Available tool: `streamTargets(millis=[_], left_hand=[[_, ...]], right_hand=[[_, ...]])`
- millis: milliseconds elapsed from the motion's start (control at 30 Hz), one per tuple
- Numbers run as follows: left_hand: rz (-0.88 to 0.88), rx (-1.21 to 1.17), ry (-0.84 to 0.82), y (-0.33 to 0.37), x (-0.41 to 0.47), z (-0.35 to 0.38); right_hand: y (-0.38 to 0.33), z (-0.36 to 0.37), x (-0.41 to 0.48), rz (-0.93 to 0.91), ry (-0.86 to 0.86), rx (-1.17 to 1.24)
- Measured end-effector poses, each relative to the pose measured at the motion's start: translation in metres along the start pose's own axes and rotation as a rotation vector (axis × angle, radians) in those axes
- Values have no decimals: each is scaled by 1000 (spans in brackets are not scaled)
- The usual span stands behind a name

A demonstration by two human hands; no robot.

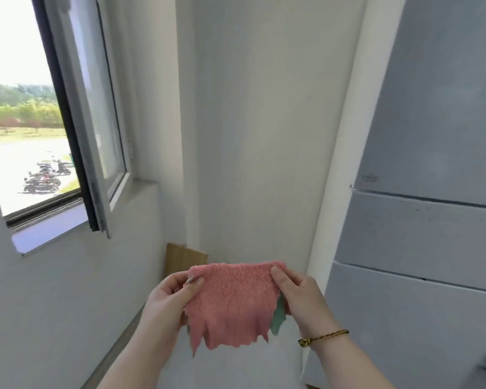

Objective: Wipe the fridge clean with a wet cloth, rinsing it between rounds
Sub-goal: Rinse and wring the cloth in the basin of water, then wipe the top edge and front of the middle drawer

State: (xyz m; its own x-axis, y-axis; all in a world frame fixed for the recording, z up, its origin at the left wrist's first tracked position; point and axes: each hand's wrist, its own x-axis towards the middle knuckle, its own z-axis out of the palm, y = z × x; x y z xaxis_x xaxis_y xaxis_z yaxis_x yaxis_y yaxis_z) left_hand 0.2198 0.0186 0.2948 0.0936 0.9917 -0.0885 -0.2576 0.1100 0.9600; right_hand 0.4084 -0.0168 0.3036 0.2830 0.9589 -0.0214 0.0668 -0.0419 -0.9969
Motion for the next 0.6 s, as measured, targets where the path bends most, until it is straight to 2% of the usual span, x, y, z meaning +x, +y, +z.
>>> streamTargets(millis=[167,300,500,600], left_hand=[[46,93,-159,-22,-11,144],[95,132,-257,-38,-20,235],[162,262,-433,-52,-20,320],[156,261,-504,-62,-13,344]], right_hand=[[-2,-114,-1,1,106,27],[-9,-178,-3,-13,103,51],[-18,-250,0,-99,102,141],[-13,-272,6,-110,167,144]])
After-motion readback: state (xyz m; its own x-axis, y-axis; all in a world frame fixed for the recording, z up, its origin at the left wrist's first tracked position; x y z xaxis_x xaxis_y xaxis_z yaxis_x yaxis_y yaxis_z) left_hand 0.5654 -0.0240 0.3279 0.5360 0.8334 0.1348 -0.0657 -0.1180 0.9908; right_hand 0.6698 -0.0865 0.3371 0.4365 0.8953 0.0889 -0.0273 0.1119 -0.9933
